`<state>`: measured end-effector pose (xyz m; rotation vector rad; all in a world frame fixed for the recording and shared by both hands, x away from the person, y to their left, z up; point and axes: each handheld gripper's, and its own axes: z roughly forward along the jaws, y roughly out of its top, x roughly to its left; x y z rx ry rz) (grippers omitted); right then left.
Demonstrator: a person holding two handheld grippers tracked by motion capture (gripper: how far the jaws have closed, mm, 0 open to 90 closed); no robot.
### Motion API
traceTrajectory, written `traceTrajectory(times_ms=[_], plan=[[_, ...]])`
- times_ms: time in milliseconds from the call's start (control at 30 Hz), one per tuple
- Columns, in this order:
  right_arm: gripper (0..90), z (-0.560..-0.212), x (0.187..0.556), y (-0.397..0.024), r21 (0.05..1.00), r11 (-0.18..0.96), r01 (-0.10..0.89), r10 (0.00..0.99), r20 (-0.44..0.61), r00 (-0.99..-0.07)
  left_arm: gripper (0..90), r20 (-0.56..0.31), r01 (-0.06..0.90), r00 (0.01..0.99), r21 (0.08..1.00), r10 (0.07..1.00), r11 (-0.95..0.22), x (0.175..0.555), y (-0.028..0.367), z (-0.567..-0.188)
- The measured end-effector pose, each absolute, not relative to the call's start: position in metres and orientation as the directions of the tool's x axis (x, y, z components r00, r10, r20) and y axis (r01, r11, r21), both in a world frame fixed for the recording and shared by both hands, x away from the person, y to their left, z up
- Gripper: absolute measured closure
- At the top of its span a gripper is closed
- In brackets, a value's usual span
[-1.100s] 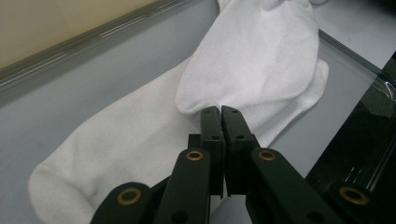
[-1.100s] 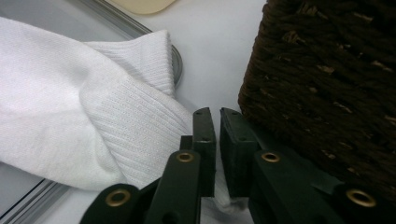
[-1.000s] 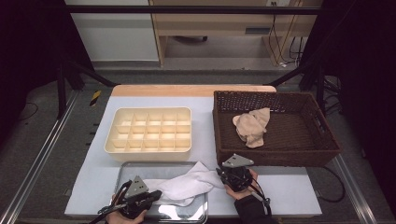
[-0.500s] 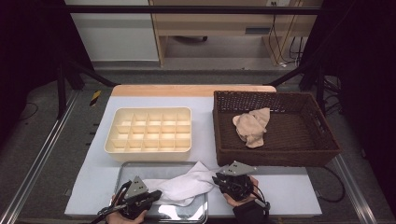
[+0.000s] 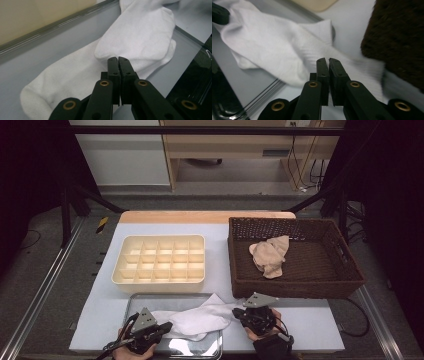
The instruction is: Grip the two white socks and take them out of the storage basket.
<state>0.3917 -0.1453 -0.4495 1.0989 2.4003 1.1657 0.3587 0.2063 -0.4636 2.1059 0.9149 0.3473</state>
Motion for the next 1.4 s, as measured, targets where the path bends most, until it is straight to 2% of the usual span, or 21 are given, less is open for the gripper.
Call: traceTrajectory(times_ms=[133, 300, 400, 533, 767, 1000, 1167, 1400], plan=[[86.0, -0.44, 0.39, -0.158, 0.766, 0.362, 0.531, 0.734, 0.117, -0.669, 88.3, -0.084, 0.501, 0.701, 0.765, 0.708, -0.406, 0.361, 0.206, -0.464], [78.6, -0.459, 0.4, -0.152, 0.732, 0.404, 0.548, 0.764, 0.059, -0.642, 88.3, -0.072, 0.501, 0.697, 0.761, 0.713, -0.413, 0.361, 0.206, -0.465], [76.1, -0.458, 0.398, -0.148, 0.738, 0.407, 0.538, 0.762, 0.05, -0.645, 87.4, -0.064, 0.501, 0.694, 0.758, 0.717, -0.418, 0.361, 0.206, -0.465], [76.2, -0.445, 0.385, -0.146, 0.791, 0.363, 0.493, 0.74, 0.077, -0.668, 77.3, -0.042, 0.487, 0.671, 0.777, 0.741, -0.398, 0.361, 0.208, -0.461], [75.5, -0.456, 0.378, -0.134, 0.761, 0.396, 0.514, 0.712, 0.099, -0.695, 57.7, -0.061, 0.503, 0.591, 0.808, 0.805, -0.308, 0.368, 0.214, -0.45], [72.3, -0.451, 0.387, -0.161, 0.791, 0.305, 0.53, 0.802, 0.086, -0.591, 48.5, -0.054, 0.513, 0.564, 0.805, 0.824, -0.298, 0.373, 0.203, -0.45], [69.7, -0.457, 0.395, -0.178, 0.77, 0.299, 0.563, 0.848, 0.056, -0.527, 50.4, -0.054, 0.543, 0.571, 0.773, 0.819, -0.328, 0.375, 0.192, -0.461], [67.2, -0.47, 0.399, -0.183, 0.725, 0.291, 0.625, 0.862, 0.084, -0.499, 65.5, -0.04, 0.555, 0.6, 0.74, 0.799, -0.38, 0.372, 0.188, -0.469]])
